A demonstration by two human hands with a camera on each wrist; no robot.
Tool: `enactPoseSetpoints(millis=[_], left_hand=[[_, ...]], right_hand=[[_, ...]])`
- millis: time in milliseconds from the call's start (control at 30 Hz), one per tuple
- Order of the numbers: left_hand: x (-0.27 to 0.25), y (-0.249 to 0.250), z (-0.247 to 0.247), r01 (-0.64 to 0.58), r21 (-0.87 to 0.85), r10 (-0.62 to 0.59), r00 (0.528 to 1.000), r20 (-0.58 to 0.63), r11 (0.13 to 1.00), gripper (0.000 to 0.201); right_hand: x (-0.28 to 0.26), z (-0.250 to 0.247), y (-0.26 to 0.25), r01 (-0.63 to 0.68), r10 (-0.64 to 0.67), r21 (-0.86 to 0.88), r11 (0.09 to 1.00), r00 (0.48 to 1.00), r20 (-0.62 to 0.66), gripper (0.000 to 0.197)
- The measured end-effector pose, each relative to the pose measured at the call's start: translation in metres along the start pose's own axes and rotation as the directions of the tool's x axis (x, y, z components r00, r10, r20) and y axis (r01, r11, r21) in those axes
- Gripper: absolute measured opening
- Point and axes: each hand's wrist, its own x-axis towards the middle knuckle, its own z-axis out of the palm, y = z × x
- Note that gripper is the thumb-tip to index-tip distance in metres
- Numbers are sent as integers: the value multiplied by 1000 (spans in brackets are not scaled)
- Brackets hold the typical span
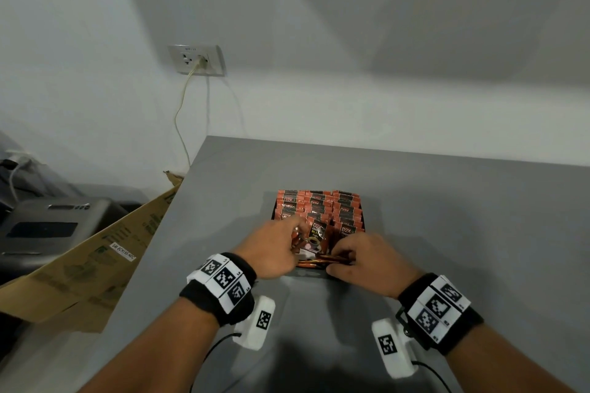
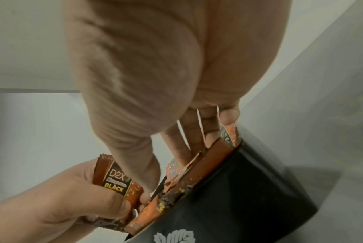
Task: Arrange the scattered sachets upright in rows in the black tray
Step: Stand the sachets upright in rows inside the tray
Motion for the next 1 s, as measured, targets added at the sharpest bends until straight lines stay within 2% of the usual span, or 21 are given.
enactPoseSetpoints(millis=[167, 233, 300, 367, 467, 533, 667, 833, 933, 1000], left_hand=[[3, -4, 1, -25, -126, 13, 996, -93, 992, 50], [5, -4, -1, -19, -287, -22, 990, -140, 958, 45], [8, -3, -2, -26, -489, -64, 984, -167, 872, 47], [9, 4, -3, -79, -658, -55, 982, -181, 749, 55], [13, 17, -1, -154, -798, -4, 981, -192, 583, 58], [16, 24, 1, -169, -831, 22, 982, -186, 531, 56], [21, 28, 3, -166, -848, 6, 982, -188, 503, 54], [22, 30, 10, -200, -833, -12, 971, -241, 516, 50], [23, 31, 11, -203, -831, -12, 970, -245, 518, 55], [21, 33, 11, -188, -838, -16, 974, -228, 513, 57]], right_hand=[[1, -2, 3, 5, -5, 23, 1000, 1000, -27, 21], [1, -5, 1, -1, 2, 38, 999, 1000, -27, 20], [1, -11, -3, -19, 25, 83, 996, 998, -64, 19], [2, -17, -9, -21, 51, 203, 979, 988, -144, 22], [10, -27, -21, 26, 73, 406, 914, 972, -225, 33], [16, -34, -27, 53, 73, 438, 898, 961, -267, 30], [18, -43, -27, 35, 118, 480, 877, 952, -283, 20], [17, -39, -28, 17, 168, 513, 858, 935, -312, 17], [17, -39, -31, 27, 162, 558, 829, 944, -287, 21], [18, -39, -32, 20, 158, 531, 847, 944, -289, 21]])
